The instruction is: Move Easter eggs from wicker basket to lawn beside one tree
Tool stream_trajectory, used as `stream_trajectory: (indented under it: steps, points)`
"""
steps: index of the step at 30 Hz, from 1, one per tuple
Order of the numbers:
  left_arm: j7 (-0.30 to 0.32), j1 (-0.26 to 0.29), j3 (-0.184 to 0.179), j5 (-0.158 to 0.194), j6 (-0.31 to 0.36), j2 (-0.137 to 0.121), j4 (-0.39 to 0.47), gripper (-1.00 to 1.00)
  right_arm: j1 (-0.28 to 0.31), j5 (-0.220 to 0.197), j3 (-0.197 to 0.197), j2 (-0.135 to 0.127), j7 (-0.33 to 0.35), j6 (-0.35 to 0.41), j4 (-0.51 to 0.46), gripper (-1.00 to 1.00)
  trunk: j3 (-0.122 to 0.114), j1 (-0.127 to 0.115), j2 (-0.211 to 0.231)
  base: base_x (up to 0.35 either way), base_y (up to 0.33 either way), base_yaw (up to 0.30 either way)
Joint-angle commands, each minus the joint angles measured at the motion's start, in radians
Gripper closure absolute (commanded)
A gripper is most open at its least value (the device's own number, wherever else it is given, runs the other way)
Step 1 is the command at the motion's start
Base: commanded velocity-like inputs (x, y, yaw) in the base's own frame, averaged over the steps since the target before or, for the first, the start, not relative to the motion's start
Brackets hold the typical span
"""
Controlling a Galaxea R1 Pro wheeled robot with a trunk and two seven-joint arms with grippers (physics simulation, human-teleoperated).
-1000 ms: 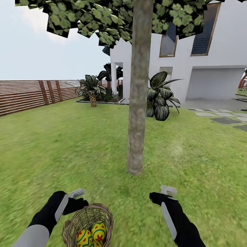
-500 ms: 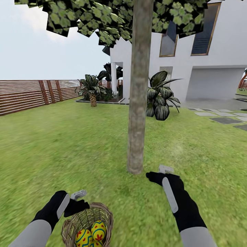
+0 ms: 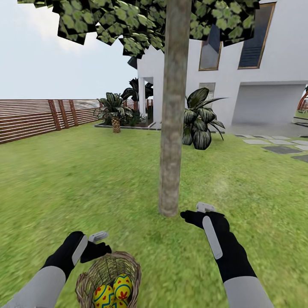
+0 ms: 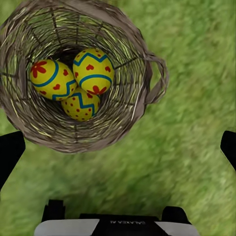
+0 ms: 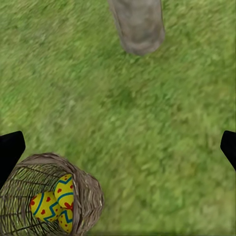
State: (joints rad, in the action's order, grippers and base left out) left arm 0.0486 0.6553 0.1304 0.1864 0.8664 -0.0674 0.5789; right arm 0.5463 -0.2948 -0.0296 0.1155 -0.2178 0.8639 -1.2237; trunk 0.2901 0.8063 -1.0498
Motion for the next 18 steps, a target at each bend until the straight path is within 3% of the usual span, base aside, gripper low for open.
stream_trajectory:
  steps: [1,6,11,18]
  points:
    - [0.004,0.006,0.003,-0.002,0.004,0.000,-0.001,-1.00,0.001,-0.011,-0.002,0.001,-0.008,0.004,-0.001,-1.00,0.005,0.004,-0.008,0.000,0.000,0.000]
    - [0.004,0.034,0.002,-0.005,0.001,-0.004,-0.005,-1.00,0.001,-0.011,0.000,0.001,-0.008,0.005,-0.001,-1.00,0.020,0.023,-0.043,0.000,0.000,0.000]
    - [0.004,0.045,0.002,-0.006,-0.005,-0.036,-0.006,-1.00,0.001,-0.010,-0.001,0.001,-0.008,0.005,0.000,-1.00,0.036,0.042,-0.078,0.000,0.000,0.000]
    - [0.004,0.056,0.002,-0.005,-0.082,-0.064,-0.089,-1.00,0.001,-0.010,-0.004,0.001,-0.009,0.005,0.000,-1.00,0.058,0.069,-0.127,0.000,0.000,0.000]
